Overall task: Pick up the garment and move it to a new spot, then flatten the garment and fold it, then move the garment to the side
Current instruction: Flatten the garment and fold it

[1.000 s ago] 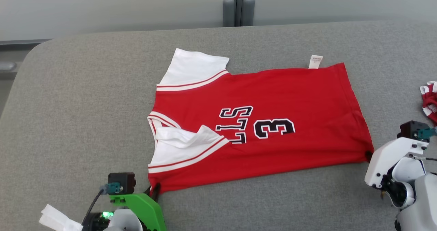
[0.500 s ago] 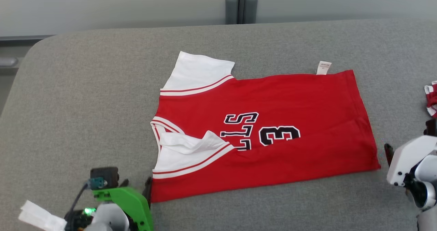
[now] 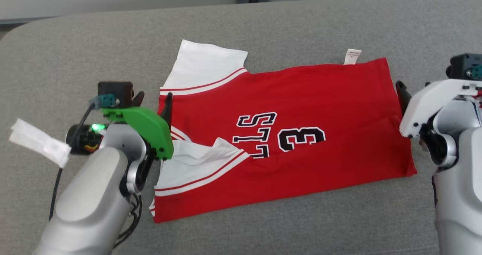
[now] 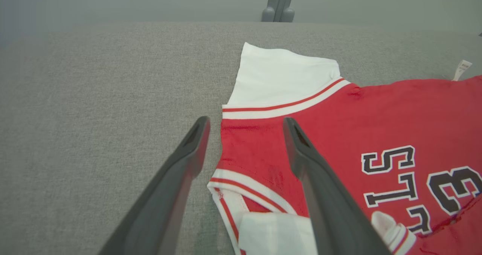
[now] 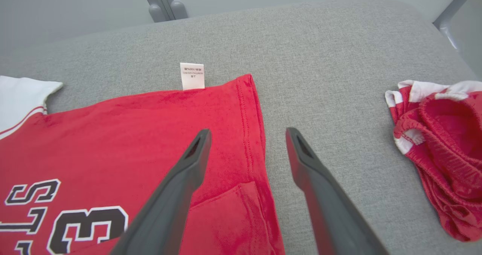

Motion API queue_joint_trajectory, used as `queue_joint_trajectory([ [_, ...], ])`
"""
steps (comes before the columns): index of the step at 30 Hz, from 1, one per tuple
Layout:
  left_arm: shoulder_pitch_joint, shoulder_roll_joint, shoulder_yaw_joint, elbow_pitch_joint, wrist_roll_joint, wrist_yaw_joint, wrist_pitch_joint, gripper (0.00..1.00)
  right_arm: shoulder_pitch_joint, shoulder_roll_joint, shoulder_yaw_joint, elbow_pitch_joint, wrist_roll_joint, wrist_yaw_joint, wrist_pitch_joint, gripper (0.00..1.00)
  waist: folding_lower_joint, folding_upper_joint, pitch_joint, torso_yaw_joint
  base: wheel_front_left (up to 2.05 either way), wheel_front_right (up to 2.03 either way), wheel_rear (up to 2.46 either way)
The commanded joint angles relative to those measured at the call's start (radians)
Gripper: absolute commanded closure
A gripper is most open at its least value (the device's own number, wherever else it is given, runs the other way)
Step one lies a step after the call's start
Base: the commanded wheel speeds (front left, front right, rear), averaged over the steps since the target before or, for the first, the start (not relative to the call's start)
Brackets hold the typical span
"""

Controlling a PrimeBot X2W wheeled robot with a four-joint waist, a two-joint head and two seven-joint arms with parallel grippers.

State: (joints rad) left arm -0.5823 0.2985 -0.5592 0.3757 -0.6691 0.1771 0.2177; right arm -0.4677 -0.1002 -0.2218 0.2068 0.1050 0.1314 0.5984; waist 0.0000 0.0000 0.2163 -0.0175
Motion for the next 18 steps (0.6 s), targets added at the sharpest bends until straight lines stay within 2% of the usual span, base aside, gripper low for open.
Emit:
queue_joint_trajectory([
  [1, -0.054, -0.006, 0.0, 0.032, 0.015, -0.007, -0.005, 0.0, -0.035, 0.007, 0.017, 0.022, 0.001, -0.002, -0.011, 0.0, 0.0, 0.0, 0.052, -0.043, 0.0, 0.0, 0.0],
  [9, -0.297, -0.045, -0.022, 0.27, 0.056, -0.013, 0.053, 0.0, -0.246, 0.02, 0.127, 0.206, -0.008, -0.002, -0.037, 0.0, 0.0, 0.0, 0.164, -0.121, 0.0, 0.0, 0.0],
  [18, -0.44, -0.057, -0.018, 0.444, 0.08, -0.005, 0.019, 0.0, -0.389, -0.005, 0.234, 0.341, 0.008, -0.002, -0.094, 0.0, 0.0, 0.0, 0.227, -0.17, 0.0, 0.0, 0.0],
])
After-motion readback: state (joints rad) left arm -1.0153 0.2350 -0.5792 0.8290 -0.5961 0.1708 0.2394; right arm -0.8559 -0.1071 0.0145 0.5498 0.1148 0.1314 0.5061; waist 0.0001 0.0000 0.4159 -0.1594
